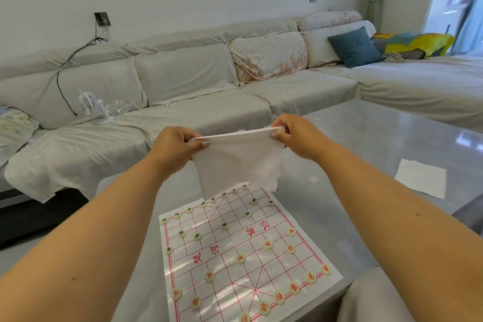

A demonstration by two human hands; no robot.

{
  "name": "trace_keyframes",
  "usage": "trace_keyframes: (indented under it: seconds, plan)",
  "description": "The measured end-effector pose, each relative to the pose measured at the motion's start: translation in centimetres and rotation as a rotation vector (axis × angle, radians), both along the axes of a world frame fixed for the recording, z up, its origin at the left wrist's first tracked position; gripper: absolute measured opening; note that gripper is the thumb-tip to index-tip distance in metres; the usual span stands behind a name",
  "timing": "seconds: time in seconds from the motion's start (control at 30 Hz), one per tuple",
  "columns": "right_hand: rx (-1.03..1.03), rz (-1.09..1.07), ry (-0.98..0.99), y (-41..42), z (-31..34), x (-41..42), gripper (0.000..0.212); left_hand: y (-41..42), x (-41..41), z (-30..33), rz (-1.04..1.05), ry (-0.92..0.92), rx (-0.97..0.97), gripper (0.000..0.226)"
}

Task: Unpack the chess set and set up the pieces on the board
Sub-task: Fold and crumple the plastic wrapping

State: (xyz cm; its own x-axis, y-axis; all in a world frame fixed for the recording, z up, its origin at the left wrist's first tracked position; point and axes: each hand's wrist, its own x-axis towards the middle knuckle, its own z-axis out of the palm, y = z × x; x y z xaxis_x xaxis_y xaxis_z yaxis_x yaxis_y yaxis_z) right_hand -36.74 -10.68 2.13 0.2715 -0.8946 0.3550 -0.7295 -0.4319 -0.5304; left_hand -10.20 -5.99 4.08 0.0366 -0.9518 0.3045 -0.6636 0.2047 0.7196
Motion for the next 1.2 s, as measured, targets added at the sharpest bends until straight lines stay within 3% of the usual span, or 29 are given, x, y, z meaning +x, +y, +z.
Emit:
trace_keyframes:
  seconds: [0.13, 0.17, 0.23, 0.4, 0.47, 0.6, 0.7, 0.77, 0.83, 0.93, 1.0, 1.03, 1.1, 1.2]
  plan:
    - [-0.099, -0.020, 0.005, -0.5, 0.1, 0.4, 0.038, -0.1, 0.4, 0.3, -0.002, -0.150, 0.094, 0.032]
    - [-0.089, 0.003, 0.018, -0.3, 0.3, 0.6, 0.036, -0.1, 0.2, 0.5, -0.019, -0.225, 0.108, 0.034]
    - [-0.062, 0.073, 0.030, 0.3, 0.8, 1.0, 0.027, 0.0, -0.6, 1.0, -0.075, -0.322, 0.127, 0.016]
    - [-0.123, 0.186, -0.082, 1.0, 2.1, 2.7, 0.016, 0.8, -3.4, 1.0, -0.221, -0.407, 0.337, 0.026]
    - [-0.062, 0.135, -0.244, 0.6, 2.3, 2.6, 0.029, 0.5, -3.2, 0.4, -0.185, -0.254, 0.335, 0.019]
    - [0.389, -0.082, -0.915, -0.1, 0.9, 0.9, 0.070, 0.6, -2.3, -0.3, -0.109, 0.435, 0.381, 0.026]
    - [0.860, 0.197, -1.184, 0.8, -2.5, 2.0, 0.083, 1.0, -2.4, -0.7, -0.119, 0.737, 0.426, 0.024]
    - [0.982, 0.463, -1.214, 1.6, -4.0, 3.6, 0.094, 1.1, -2.8, -1.1, -0.107, 0.812, 0.448, 0.018]
    - [1.019, 0.537, -1.255, 2.0, -4.3, 4.7, 0.093, 1.0, -2.8, -1.6, -0.064, 0.843, 0.463, 0.023]
    - [0.939, 0.518, -1.306, 1.9, -3.8, 5.0, 0.101, 1.2, -2.6, -2.2, 0.056, 0.815, 0.437, 0.033]
    - [0.778, 0.402, -1.239, 1.8, -3.4, 5.3, 0.119, 1.1, -2.5, -2.6, 0.150, 0.754, 0.369, 0.034]
    - [0.667, 0.292, -1.143, 2.0, -3.3, 5.5, 0.126, 1.2, -2.6, -2.7, 0.175, 0.742, 0.349, 0.035]
    - [0.372, 0.087, -0.851, 2.2, -3.2, 5.8, 0.119, 1.1, -2.8, -3.0, 0.188, 0.755, 0.321, 0.039]
    - [0.097, 0.036, -0.554, 2.3, -3.6, 5.9, 0.100, 1.0, -3.0, -3.0, 0.189, 0.734, 0.303, 0.043]
